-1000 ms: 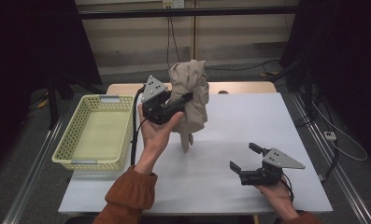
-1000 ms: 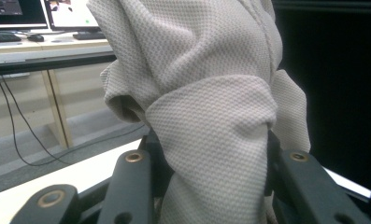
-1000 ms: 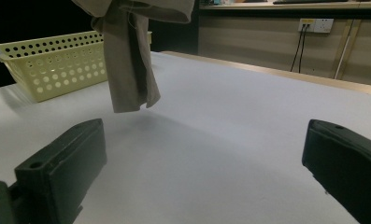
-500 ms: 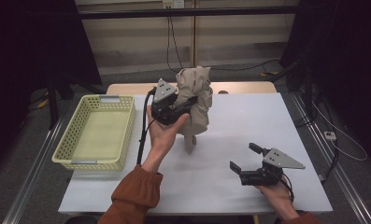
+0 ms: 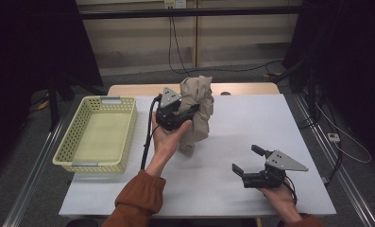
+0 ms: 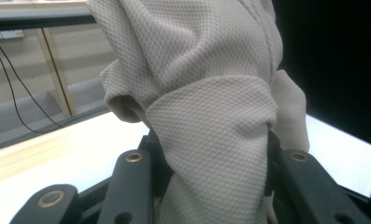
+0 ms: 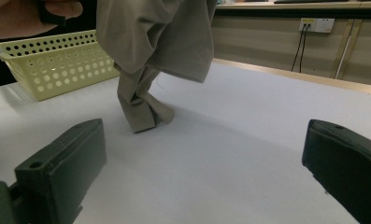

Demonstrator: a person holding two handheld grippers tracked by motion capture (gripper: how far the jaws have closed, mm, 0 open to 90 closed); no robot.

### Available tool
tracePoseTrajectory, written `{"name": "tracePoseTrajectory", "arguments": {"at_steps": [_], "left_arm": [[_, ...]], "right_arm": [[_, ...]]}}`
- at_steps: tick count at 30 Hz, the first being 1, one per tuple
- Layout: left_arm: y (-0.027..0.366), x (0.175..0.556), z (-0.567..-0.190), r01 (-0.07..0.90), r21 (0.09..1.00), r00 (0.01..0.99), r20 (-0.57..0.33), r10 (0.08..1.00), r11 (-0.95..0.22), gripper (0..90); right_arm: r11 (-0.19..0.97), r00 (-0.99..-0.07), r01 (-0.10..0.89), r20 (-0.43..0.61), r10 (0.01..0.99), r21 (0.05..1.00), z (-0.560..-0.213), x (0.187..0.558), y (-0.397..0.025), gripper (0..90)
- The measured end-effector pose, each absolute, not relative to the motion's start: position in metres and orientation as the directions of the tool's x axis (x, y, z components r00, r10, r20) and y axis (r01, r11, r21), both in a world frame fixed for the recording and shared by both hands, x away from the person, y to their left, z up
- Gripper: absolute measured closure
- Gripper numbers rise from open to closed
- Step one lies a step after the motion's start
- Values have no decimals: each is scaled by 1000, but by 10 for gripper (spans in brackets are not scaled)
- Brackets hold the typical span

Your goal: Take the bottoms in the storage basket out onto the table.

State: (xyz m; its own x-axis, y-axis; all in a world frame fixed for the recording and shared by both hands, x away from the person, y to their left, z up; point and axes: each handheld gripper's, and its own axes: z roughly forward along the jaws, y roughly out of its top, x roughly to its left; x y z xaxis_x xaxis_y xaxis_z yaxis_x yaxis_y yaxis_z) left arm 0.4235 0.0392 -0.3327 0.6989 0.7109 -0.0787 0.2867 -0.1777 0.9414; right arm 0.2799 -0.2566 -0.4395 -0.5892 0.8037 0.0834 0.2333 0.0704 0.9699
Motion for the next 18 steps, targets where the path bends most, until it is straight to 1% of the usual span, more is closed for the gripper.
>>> {"name": "tracePoseTrajectory", "arguments": {"at_steps": [18], "left_arm": [[44,431,-364,361,902,690,-86,719,-239,615]], "right_arm": [[76,-591,232,79,803,970,-440,280,-256,0]]}}
